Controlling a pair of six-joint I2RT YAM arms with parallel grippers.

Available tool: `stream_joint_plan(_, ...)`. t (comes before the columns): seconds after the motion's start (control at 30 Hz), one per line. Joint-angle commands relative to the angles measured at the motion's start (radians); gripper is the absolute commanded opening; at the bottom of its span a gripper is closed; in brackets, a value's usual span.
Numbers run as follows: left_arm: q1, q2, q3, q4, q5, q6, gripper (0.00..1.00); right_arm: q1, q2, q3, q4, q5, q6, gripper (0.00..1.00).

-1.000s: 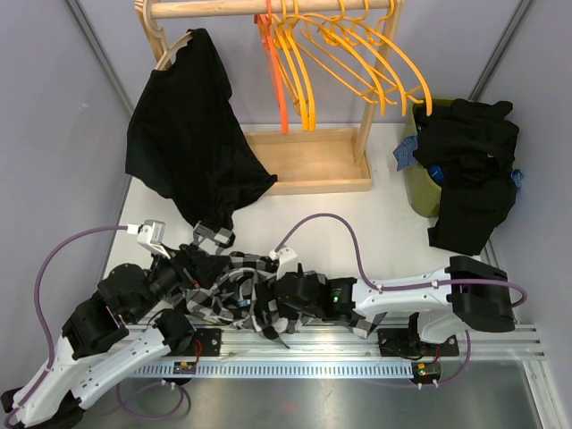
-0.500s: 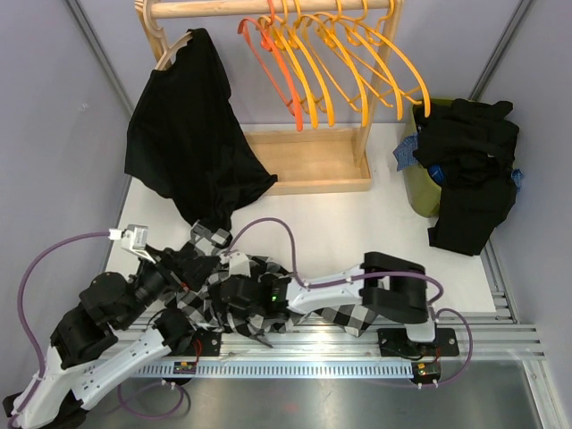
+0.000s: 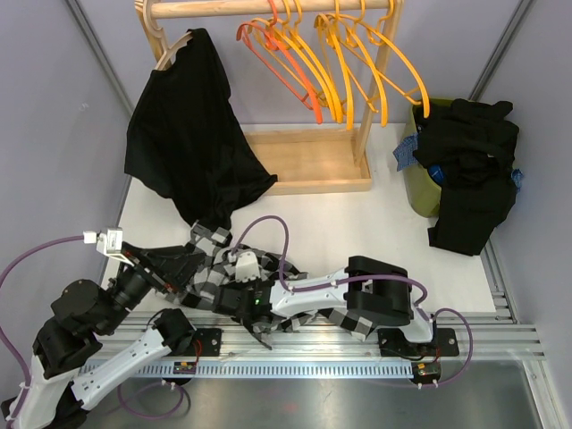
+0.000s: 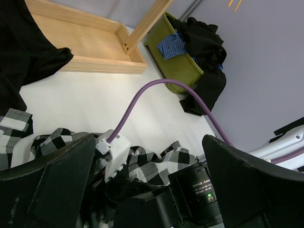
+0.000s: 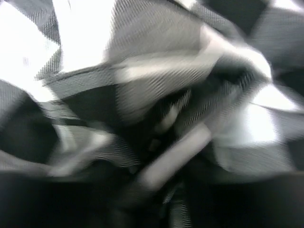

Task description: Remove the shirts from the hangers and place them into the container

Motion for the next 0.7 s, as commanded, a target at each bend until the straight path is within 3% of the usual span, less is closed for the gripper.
stream_joint_plan(0.0, -0.002, -0.002, 0.018, 0.029, -0.017, 0.014, 0.99, -0.031, 0.090, -0.105, -0.283, 0.033, 0.113, 0.30)
stream_joint_plan(0.07, -0.002, 0.002, 0.020, 0.026, -0.010, 0.012, 0.99, -0.039, 0.066, -0.161, -0.279, 0.027, 0.154, 0.00)
stream_joint_plan(0.3, -0.002, 0.022, 0.010, 0.032, 0.029, 0.009, 0.99, -0.093, -0.195, -0.326, -0.330, 0.126, 0.315, 0.00)
stream_joint_plan(0.5, -0.002, 0.064, 0.001, 0.043, 0.063, 0.009, 0.99, -0.112, -0.511, -0.286, -0.695, 0.388, 0.528, 0.00)
stream_joint_plan(0.67, -0.002, 0.090, -0.003, 0.064, 0.078, 0.002, 0.99, -0.198, -0.712, -0.160, -1.137, 0.565, 0.720, 0.00)
